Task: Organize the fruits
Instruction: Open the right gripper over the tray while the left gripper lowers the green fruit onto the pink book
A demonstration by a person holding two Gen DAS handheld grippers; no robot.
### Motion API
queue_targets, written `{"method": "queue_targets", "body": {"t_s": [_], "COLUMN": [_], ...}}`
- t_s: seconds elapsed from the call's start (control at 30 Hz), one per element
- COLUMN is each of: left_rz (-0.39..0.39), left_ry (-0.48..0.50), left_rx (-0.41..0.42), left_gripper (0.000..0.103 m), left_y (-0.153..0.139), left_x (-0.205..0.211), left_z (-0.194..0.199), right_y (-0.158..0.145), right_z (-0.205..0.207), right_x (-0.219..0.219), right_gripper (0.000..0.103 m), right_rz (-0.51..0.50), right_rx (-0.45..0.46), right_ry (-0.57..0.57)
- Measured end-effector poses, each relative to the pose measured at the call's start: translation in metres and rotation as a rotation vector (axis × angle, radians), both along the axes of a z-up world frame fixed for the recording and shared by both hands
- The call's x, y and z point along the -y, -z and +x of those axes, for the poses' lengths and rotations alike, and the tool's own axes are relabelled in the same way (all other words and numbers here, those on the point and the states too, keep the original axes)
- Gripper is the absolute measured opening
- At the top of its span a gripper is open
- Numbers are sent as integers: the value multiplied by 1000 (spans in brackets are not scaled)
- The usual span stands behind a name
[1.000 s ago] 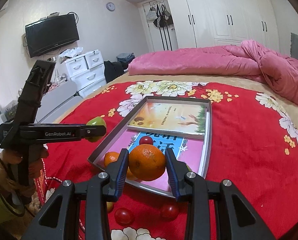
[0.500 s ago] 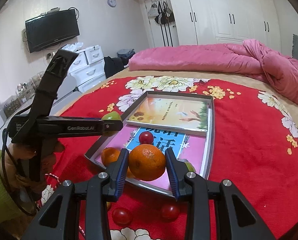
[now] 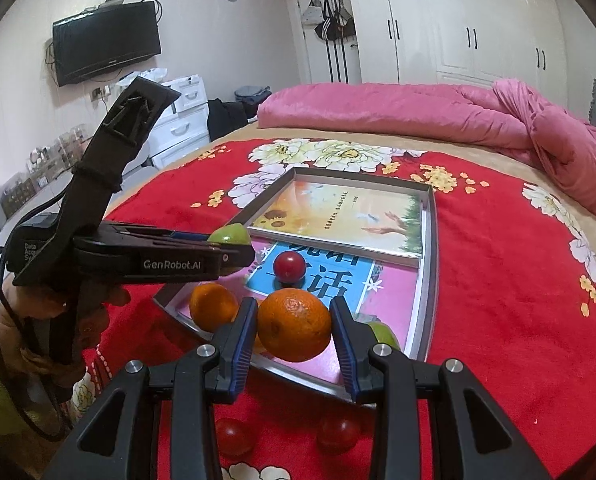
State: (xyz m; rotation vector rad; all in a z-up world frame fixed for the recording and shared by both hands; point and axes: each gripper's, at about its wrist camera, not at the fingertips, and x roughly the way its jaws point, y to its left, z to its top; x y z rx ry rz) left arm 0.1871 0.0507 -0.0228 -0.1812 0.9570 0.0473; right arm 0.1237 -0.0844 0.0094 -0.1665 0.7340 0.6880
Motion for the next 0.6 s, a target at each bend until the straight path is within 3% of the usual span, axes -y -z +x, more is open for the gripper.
{"method": "queue_targets", "body": {"t_s": [0.6], "left_rz": [0], "left_ry": [7], "left_rx": [-43], "left_gripper": [44], "left_y": [12], "left_x": [1], "left_z": [1], "right_y": [23], "right_z": [5], "right_x": [-18], "right_gripper": [37], "right_rz": [-88], "right_rx": [-24], "right_ry": [-38]}}
